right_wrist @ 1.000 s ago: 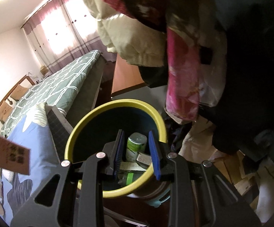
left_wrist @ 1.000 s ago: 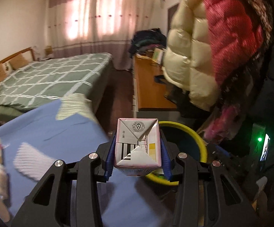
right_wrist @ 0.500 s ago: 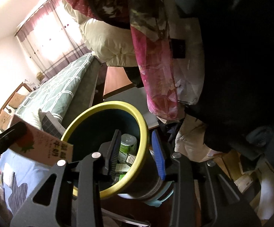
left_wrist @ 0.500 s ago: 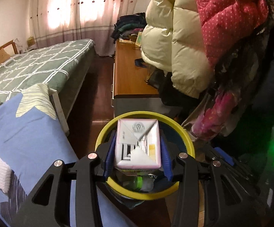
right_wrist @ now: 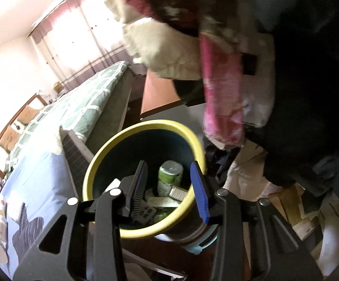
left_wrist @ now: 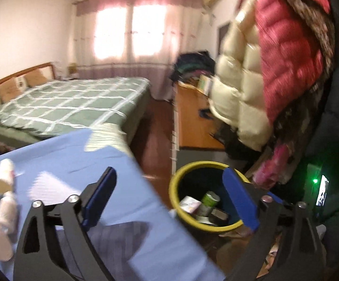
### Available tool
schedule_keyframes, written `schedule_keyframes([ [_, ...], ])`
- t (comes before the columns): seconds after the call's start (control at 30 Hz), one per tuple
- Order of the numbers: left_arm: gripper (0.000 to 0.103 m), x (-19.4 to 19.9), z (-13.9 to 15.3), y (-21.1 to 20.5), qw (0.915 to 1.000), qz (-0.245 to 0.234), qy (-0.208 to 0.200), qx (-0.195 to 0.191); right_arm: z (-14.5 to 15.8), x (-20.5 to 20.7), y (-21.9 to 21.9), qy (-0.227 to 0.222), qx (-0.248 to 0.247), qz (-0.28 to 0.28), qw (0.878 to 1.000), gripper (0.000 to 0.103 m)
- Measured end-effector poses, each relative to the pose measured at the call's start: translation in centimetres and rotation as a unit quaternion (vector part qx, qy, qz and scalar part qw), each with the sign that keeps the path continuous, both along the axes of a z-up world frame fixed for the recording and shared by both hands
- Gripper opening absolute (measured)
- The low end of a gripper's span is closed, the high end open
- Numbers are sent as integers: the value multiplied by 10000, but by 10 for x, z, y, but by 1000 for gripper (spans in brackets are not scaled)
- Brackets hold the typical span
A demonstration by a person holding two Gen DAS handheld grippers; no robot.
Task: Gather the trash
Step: 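Carry the pink carton over the bin and drop it with the left gripper, then grasp the white foam net sleeve with the right gripper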
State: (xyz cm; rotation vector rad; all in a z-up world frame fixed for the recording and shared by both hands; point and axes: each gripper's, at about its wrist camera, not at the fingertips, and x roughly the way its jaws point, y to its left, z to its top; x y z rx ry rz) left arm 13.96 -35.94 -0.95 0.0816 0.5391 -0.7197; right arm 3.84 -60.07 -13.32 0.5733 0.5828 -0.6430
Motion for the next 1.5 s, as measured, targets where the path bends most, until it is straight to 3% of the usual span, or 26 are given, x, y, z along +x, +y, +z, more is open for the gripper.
schedule_keyframes([
  [0.2, 97, 6, 3, 98, 9944, 1037, -119, -157, 14, 19, 34, 3, -205, 397, 9990, 39],
  [0.47, 98, 15, -5, 216, 9748, 2203, -141, -323, 30, 58, 97, 157, -573, 995, 9933, 40],
  [0.67, 98, 14, -13, 290, 9578, 2823, -159, -517, 35, 103, 158, 277, -690, 1855, 9798, 43],
  [0.8, 98, 12, -19, 329, 9473, 3140, -164, -612, 32, 144, 200, 391, -560, 2595, 9633, 43],
  [0.93, 98, 11, -24, 356, 9382, 3393, -126, -673, 26, 184, 239, 618, -537, 3250, 9422, 44],
  [1.13, 98, 14, -32, 376, 9333, 3517, -40, -719, 17, 234, 277, 873, -790, 3831, 9162, 62],
  [1.2, 98, 14, -34, 377, 9333, 3519, -25, -714, 13, 250, 283, 980, -1008, 3916, 9093, 75],
  [1.33, 98, 16, -35, 377, 9343, 3493, 6, -717, 2, 269, 288, 1217, -1066, 4082, 8984, 76],
  [1.5, 98, 14, -35, 376, 9348, 3480, 45, -709, -11, 270, 289, 1278, -912, 4096, 8986, 74],
])
